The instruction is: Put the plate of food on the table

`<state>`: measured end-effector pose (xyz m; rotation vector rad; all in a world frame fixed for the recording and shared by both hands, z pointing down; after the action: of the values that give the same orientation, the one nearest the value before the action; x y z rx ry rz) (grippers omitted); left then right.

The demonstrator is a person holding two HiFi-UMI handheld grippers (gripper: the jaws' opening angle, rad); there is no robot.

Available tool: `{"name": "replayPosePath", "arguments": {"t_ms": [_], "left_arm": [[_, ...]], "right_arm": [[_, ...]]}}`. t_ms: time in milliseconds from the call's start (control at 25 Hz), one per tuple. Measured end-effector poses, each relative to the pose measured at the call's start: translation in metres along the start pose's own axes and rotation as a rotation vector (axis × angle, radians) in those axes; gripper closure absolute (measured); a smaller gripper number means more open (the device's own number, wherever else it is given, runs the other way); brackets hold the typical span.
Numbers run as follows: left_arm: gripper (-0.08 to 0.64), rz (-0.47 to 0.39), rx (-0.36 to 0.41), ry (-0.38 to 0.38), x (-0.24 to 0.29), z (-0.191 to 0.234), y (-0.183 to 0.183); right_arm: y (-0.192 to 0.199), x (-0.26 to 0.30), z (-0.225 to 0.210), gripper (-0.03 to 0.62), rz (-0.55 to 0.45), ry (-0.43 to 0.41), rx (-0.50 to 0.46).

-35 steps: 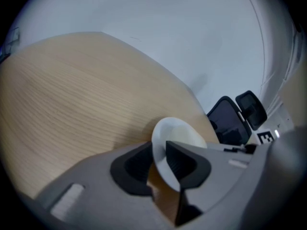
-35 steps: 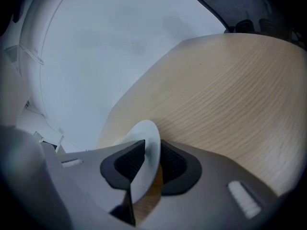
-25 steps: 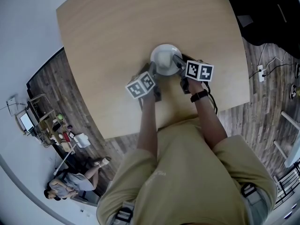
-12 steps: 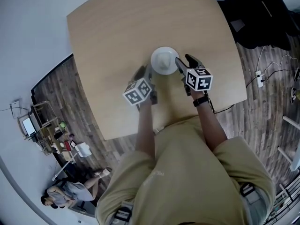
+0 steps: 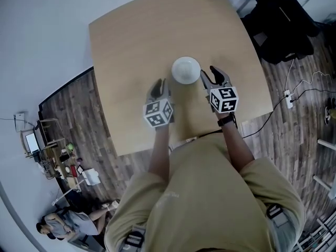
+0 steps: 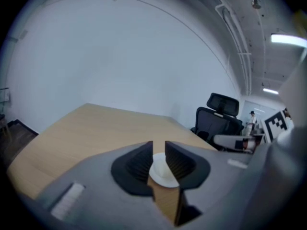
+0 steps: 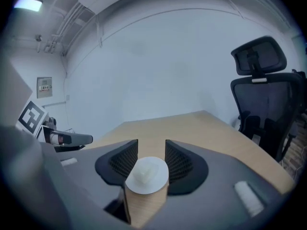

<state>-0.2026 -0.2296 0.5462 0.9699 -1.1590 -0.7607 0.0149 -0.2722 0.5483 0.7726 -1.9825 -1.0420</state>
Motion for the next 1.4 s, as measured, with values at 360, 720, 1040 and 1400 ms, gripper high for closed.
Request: {"name": "replayPosePath", "arguments": {"t_ms": [360,720,1040,1400], "left_arm": [[0.535,-0.113,0.089,0.009,-0.056,-0.03,-0.015],[0.558,-0.168,0.139,0.005,-0.09,-0.048,-0.012],[0.558,-0.2,0.137,-0.003,-0.11,-0.052,-0.009],[0.558,-0.214,0.137,-0.005,-0.114,-0.058,-0.008]], "right_arm": [[-0.009,-0.065,0.036,0.513,-0.127,-0.019,-0.079],[-0.006,-0.103,0.061,0.588,-0.21,-0.019,-0.116],[-0.005,-0.123,0.065,0.588,-0.253,-0.01,-0.154],[-0.001,-0.127,0.072,0.588,-0.253,-0.026,-0.171]]}}
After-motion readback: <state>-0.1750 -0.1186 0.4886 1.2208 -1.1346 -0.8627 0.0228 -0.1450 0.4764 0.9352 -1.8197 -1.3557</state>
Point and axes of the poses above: the fingertips, and each gripper's own axes: x forward along the fingers, z to its left, y out of its underside, the point moved 5 cm from there along -x, backward along the fingers, and after that the axes turned 10 degrees about x, right-handed, at the moved point
